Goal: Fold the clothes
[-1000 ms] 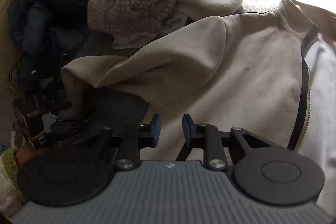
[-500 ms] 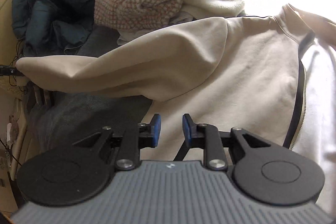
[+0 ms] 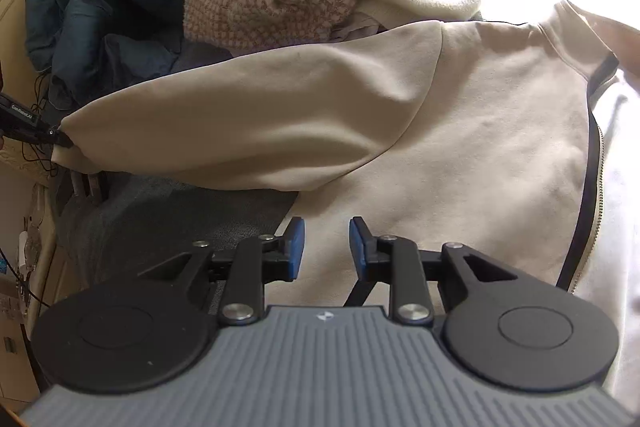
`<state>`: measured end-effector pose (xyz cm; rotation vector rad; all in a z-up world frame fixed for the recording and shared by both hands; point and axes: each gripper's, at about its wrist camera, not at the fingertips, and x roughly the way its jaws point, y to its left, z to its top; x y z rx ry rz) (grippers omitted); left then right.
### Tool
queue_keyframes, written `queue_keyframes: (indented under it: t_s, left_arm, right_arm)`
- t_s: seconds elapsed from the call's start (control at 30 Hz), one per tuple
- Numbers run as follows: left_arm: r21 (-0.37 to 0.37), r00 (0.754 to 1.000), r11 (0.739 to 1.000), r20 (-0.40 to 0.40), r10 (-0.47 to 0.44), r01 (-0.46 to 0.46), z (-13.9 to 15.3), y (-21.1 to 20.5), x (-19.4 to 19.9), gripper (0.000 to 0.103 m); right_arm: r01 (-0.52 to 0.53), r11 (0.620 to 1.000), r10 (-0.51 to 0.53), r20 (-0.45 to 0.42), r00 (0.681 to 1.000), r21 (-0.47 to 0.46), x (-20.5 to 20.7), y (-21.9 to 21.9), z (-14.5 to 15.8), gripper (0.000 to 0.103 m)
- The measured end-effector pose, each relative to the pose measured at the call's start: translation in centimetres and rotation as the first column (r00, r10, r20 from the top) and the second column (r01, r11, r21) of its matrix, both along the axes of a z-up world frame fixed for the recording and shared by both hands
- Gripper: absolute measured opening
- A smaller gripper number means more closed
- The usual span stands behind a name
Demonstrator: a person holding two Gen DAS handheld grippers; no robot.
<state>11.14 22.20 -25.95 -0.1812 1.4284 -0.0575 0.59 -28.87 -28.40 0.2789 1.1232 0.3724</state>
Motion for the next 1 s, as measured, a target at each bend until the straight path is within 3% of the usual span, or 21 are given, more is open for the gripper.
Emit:
queue_keyframes:
  t_s: [0.13,0.17,0.33,0.43,0.53,0.6,0.7,0.87,0.93,1.0]
  left_arm:
    - [0.017,0.994,1.000,0.109,0.015,-0.017,1.5,0.5,-0.3,0.029]
    - [0.031,0.991,0.999,0.131,0.006,-0.010,2.1,0.5,-0.6,0.029]
    - [0.053,0.978,0.994,0.179,-0.106,0.098,3.4,-2.0,-2.3,0.039]
    - [0.079,0.938,0.958,0.194,-0.286,0.276,2.3,-6.7,-3.6,0.050]
    - [0.110,0.868,0.891,0.202,-0.454,0.441,-0.3,-11.9,-5.0,0.051]
    - [0.091,0.840,0.866,0.210,-0.500,0.492,-2.2,-14.6,-5.3,0.051]
    - [0.070,0.821,0.854,0.244,-0.517,0.516,-4.4,-17.9,-4.6,0.051]
    - [-0.014,0.815,0.864,0.341,-0.468,0.502,-5.3,-23.0,-2.1,0.049]
    - [-0.058,0.797,0.854,0.394,-0.457,0.518,-5.1,-25.8,-1.1,0.049]
    - [-0.109,0.776,0.825,0.426,-0.465,0.554,-5.3,-28.7,-0.2,0.050]
  right_arm:
    - [0.005,1.000,-0.005,-0.030,1.000,0.004,0.2,-0.1,-0.9,0.024]
    - [0.007,1.000,-0.007,-0.037,0.999,0.008,0.2,-0.1,-1.0,0.024]
    - [0.009,1.000,-0.007,-0.050,0.999,0.029,0.5,0.6,-1.5,0.025]
    - [-0.011,0.999,0.013,-0.033,0.999,0.039,0.5,1.5,-1.5,0.025]
    - [-0.050,0.998,0.050,-0.008,0.999,0.026,0.4,2.7,-1.5,0.025]
    - [-0.076,0.997,0.076,0.007,0.997,0.003,0.1,3.6,-1.6,0.025]
    - [-0.086,0.996,0.087,0.027,0.996,-0.040,-0.6,4.2,-1.7,0.025]
    - [-0.013,0.999,0.016,0.057,0.998,-0.048,-2.5,3.3,-2.0,0.025]
    - [0.041,0.998,-0.037,0.084,0.996,-0.048,-3.4,2.5,-2.1,0.025]
    - [0.104,0.993,-0.098,0.104,0.990,-0.052,-4.2,1.5,-2.2,0.025]
